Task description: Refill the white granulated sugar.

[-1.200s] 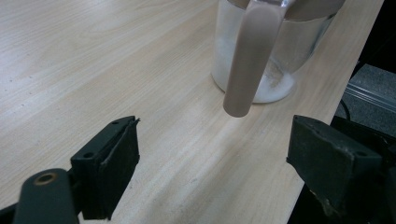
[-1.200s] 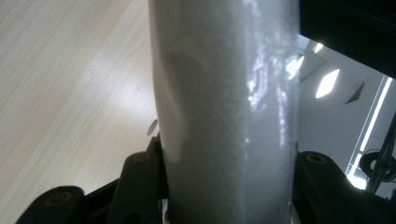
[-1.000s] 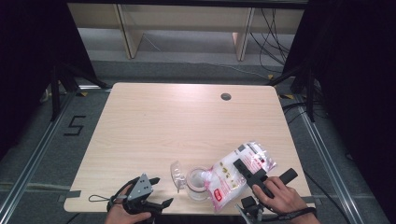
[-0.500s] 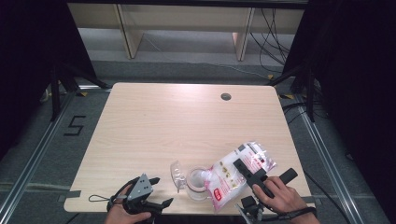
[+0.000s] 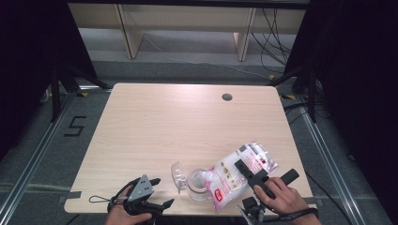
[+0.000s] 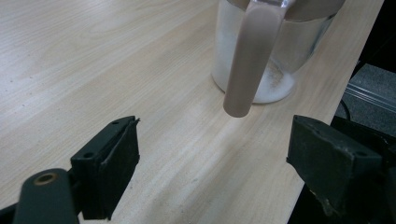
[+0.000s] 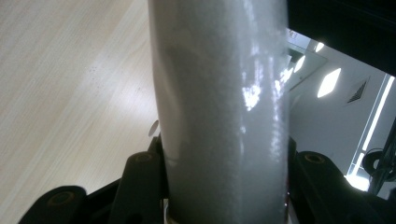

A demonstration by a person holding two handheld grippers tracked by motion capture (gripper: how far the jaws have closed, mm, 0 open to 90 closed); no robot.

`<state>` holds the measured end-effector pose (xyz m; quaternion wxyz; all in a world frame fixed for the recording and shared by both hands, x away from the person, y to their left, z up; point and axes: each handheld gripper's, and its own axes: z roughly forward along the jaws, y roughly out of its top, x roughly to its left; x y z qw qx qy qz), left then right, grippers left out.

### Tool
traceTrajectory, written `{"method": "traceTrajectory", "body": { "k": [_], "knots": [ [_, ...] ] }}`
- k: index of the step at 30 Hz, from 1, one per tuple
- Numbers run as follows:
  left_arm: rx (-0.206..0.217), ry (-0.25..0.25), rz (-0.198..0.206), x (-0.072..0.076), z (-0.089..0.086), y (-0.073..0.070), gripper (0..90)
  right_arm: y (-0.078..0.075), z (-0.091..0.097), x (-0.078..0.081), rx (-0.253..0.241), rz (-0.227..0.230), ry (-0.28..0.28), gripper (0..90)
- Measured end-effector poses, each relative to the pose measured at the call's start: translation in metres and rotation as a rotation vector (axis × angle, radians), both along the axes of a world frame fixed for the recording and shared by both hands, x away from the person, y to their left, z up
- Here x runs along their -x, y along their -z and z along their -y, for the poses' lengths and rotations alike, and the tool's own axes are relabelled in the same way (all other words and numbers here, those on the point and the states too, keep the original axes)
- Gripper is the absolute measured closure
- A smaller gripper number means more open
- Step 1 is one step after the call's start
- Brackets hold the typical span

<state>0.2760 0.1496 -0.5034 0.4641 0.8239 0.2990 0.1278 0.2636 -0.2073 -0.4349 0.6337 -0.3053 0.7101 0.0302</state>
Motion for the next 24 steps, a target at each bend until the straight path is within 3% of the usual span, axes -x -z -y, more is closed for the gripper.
{"method": "traceTrajectory", "body": {
  "k": [11,24],
  "knots": [
    [-0.007,0.001,-0.001,-0.0002,-0.0002,-0.0001,16.1,-0.0001,-0.0001,0.0010,-0.002,-0.023,0.011,60.7],
    [-0.008,0.000,-0.002,-0.0002,0.0000,0.0001,16.1,0.0004,0.0001,0.0006,-0.012,-0.017,0.004,61.6]
  ]
}}
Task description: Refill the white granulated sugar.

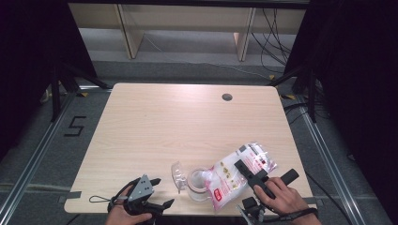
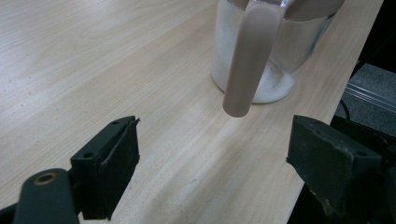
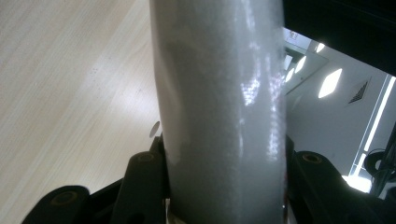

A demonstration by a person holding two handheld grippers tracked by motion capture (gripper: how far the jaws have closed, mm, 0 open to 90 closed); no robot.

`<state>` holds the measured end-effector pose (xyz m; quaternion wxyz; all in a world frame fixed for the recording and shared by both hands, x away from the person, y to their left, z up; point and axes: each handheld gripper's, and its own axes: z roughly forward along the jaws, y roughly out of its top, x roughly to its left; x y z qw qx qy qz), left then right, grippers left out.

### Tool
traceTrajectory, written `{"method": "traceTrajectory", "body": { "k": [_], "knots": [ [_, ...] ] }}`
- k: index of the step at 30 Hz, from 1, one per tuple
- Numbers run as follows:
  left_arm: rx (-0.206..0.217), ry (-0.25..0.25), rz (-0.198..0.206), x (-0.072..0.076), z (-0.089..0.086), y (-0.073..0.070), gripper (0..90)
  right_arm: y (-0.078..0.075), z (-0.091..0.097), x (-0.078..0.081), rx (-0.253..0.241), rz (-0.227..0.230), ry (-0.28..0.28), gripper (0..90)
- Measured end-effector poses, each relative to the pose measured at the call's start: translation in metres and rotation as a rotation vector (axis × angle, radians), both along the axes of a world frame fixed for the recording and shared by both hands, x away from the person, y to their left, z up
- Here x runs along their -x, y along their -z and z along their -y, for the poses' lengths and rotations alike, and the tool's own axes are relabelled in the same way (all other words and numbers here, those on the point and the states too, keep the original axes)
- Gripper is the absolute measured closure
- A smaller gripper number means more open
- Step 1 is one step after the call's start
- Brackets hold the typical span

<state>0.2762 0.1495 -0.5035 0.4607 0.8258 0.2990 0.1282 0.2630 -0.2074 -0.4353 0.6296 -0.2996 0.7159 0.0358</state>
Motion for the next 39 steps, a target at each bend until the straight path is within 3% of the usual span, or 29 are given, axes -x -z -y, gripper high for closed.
{"method": "traceTrajectory", "body": {
  "k": [22,23,26,29,39],
  "knots": [
    [0.001,0.001,0.000,0.0000,-0.0001,-0.0002,16.1,-0.0005,0.0003,-0.0001,0.002,0.002,-0.002,63.1],
    [0.000,0.001,0.000,0.0000,-0.0001,-0.0002,16.1,0.0004,0.0014,0.0018,-0.012,-0.023,0.025,63.2],
    [0.001,0.001,0.001,0.0001,-0.0002,-0.0003,16.1,-0.0012,0.0000,0.0004,0.010,-0.010,0.004,63.4],
    [-0.003,0.005,0.006,-0.0004,-0.0005,-0.0004,16.1,0.0005,0.0014,0.0015,-0.012,-0.016,0.018,63.6],
    [0.000,0.001,0.002,0.0000,-0.0004,-0.0004,16.1,-0.0002,0.0014,0.0016,-0.007,-0.023,0.022,64.2]
  ]
}}
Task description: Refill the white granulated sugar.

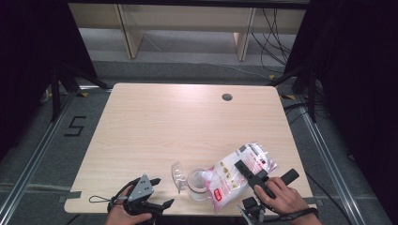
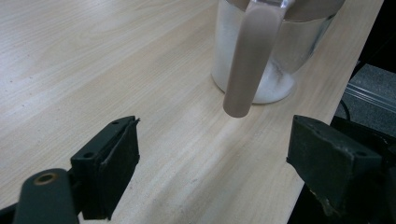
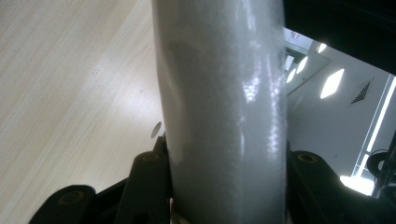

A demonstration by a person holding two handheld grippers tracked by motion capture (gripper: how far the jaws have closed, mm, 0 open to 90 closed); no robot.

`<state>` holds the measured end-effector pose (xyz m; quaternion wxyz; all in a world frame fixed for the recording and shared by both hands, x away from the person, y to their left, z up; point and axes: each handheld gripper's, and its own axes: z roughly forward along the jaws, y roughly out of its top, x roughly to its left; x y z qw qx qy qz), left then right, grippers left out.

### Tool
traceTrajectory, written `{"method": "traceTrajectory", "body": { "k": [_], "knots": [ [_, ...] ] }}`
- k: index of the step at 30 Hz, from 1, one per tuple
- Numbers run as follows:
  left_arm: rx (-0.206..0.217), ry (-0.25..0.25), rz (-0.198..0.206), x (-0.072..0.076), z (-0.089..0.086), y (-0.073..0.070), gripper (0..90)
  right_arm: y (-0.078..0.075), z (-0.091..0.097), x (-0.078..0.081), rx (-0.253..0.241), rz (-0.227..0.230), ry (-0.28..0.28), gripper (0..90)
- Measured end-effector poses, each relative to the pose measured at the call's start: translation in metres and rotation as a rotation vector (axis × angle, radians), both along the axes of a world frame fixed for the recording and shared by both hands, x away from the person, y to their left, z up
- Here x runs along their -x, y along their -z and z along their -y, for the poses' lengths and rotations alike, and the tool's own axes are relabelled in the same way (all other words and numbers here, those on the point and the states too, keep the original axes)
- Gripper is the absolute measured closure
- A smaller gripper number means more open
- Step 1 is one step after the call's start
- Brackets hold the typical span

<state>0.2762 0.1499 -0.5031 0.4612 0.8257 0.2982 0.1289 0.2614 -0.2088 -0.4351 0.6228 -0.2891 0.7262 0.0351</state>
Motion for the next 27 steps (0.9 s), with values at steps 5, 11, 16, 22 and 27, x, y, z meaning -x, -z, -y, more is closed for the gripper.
{"method": "traceTrajectory", "body": {
  "k": [5,11,16,22,27],
  "knots": [
    [0.004,0.000,0.000,0.0001,0.0001,0.0000,16.1,-0.0001,-0.0001,-0.0001,0.001,-0.001,0.000,64.4],
    [0.001,0.000,0.001,0.0000,0.0000,0.0000,16.1,0.0001,0.0000,0.0000,0.000,-0.002,0.000,64.7],
    [0.000,0.001,-0.001,-0.0001,0.0001,0.0001,16.1,0.0000,0.0000,0.0000,0.001,-0.003,0.000,64.8],
    [0.000,0.000,-0.002,-0.0001,0.0002,0.0002,16.1,-0.0013,-0.0011,-0.0014,0.017,0.004,-0.017,65.0],
    [-0.001,0.001,-0.003,-0.0001,0.0003,0.0002,16.1,-0.0014,-0.0011,-0.0017,0.017,0.008,-0.019,65.1]
  ]
}}
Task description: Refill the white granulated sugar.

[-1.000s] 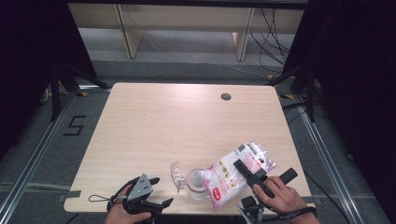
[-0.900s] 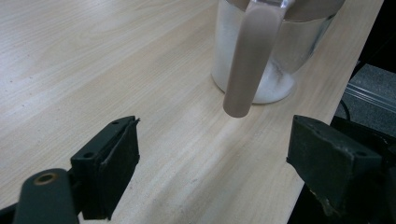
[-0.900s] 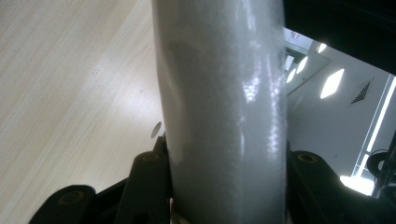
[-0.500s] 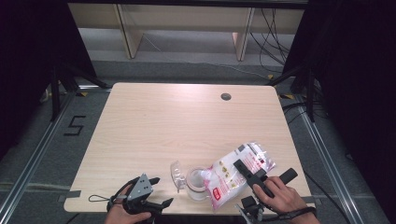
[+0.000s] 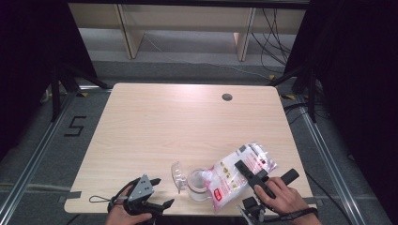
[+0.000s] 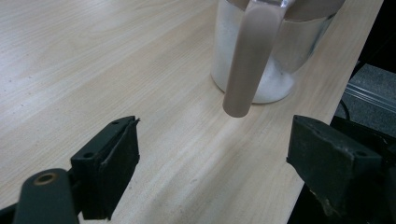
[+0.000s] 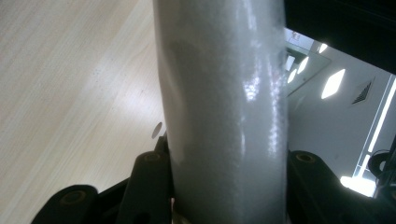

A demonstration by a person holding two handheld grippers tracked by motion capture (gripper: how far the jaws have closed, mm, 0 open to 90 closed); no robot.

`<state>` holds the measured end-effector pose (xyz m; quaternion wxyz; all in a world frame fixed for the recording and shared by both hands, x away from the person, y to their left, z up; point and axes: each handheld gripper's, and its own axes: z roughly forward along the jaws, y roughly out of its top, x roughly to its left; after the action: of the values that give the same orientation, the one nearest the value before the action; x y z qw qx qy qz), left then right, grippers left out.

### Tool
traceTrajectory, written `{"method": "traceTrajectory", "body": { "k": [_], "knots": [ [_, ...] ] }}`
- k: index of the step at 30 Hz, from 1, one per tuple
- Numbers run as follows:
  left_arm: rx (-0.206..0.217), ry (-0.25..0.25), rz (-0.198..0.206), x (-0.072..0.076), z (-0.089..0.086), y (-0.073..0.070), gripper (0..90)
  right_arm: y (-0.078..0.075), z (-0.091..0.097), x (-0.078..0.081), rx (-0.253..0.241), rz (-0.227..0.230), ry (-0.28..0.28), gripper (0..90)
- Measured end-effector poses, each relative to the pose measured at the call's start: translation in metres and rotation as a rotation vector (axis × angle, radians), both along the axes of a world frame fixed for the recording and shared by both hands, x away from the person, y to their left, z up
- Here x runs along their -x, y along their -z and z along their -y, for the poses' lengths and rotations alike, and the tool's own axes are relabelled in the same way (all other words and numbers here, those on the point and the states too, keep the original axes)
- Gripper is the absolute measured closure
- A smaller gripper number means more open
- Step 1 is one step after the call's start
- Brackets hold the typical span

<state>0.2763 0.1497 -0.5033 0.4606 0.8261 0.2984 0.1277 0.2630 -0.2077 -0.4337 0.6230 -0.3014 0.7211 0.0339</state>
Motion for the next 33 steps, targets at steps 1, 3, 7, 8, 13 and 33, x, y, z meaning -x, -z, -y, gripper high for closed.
{"method": "traceTrajectory", "body": {
  "k": [1,3,7,8,13,33],
  "knots": [
    [-0.002,0.004,-0.003,-0.0002,-0.0002,-0.0002,16.1,0.0000,0.0000,-0.0001,0.000,0.000,0.000,65.1],
    [0.000,0.002,-0.002,-0.0001,-0.0001,0.0000,16.1,-0.0003,0.0001,-0.0003,0.002,-0.001,0.000,65.1],
    [0.000,0.000,0.000,0.0000,-0.0001,0.0000,16.1,-0.0001,0.0002,-0.0003,0.000,-0.002,0.002,65.2],
    [0.000,0.000,0.000,-0.0001,-0.0001,0.0000,16.1,-0.0001,0.0003,0.0000,-0.002,-0.011,0.006,65.2],
    [0.000,0.001,0.000,0.0000,-0.0002,-0.0001,16.1,-0.0002,0.0004,-0.0001,-0.002,-0.013,0.007,65.3],
    [0.001,-0.001,0.002,0.0001,-0.0003,-0.0002,16.1,0.0011,0.0004,-0.0018,-0.012,0.006,-0.007,65.4]
  ]
}}
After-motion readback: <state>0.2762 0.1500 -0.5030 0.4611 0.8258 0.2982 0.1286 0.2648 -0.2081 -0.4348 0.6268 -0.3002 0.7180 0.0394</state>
